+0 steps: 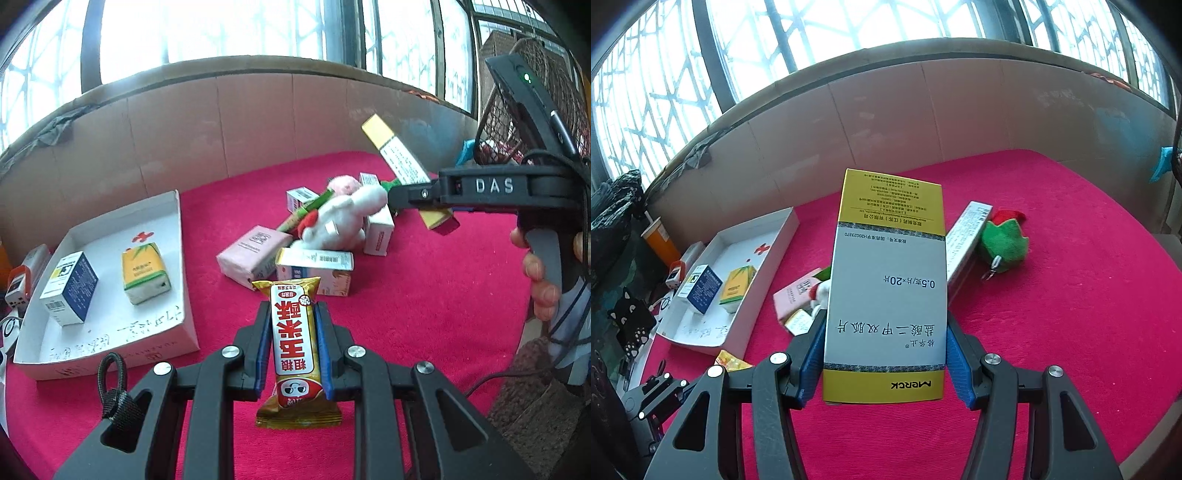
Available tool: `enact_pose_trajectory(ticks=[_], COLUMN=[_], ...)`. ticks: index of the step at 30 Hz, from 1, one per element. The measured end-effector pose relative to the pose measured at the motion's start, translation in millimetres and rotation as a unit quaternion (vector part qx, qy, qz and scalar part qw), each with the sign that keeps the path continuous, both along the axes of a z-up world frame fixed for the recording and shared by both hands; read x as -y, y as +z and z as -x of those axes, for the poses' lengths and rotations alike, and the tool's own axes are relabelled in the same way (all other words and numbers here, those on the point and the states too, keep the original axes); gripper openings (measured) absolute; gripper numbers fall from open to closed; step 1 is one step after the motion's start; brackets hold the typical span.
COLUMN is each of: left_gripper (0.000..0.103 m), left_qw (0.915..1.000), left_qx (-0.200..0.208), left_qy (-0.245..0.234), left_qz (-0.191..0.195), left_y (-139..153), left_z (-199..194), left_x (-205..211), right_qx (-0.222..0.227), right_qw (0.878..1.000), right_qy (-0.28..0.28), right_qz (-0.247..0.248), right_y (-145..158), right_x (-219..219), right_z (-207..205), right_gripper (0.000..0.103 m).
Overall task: Organize objects
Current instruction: 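Carry the snack bar and MERCK box with both grippers over the white tray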
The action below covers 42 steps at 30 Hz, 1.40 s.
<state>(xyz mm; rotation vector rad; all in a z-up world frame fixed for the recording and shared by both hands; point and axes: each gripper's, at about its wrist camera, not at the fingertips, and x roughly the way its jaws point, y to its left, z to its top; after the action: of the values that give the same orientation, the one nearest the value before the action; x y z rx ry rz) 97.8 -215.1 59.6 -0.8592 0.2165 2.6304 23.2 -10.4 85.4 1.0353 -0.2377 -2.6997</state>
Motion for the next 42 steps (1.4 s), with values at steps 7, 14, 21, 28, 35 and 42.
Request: enact_pose_trajectory(ticks=[7, 14, 21, 28, 35, 42], left_gripper=[0.021, 0.021, 0.021, 0.021, 0.021, 0.021], left_qw=[0.9994, 0.9979, 0.9954, 0.9919, 0.9885, 0.9861], left_qx=[-0.014, -0.026, -0.043, -0.057, -0.061, -0.059], left_qy=[0.025, 0.051, 0.078, 0.106, 0.128, 0.142], left_qz=[-0.02, -0.03, -0.035, -0.042, -0.053, -0.061], left_y=[7, 13, 21, 27, 29, 28], left_z=[-2, -1, 2, 4, 5, 6], left_x=[18, 37, 56, 77, 98, 116], right_qx=[-0.009, -0.008, -0.009, -0.02, -0.027, -0.03], right_qw=[1.0, 0.999, 0.998, 0.996, 0.993, 0.991], right_qy=[0.018, 0.04, 0.059, 0.081, 0.103, 0.118], right_qz=[-0.009, -0.019, -0.024, -0.033, -0.046, -0.053], right_y=[8, 5, 6, 15, 22, 26], right_x=[19, 41, 60, 83, 109, 129], right_z=[-2, -5, -6, -5, -5, -6], right_gripper=[0.062, 0.062, 0.062, 0.062, 0.062, 0.062])
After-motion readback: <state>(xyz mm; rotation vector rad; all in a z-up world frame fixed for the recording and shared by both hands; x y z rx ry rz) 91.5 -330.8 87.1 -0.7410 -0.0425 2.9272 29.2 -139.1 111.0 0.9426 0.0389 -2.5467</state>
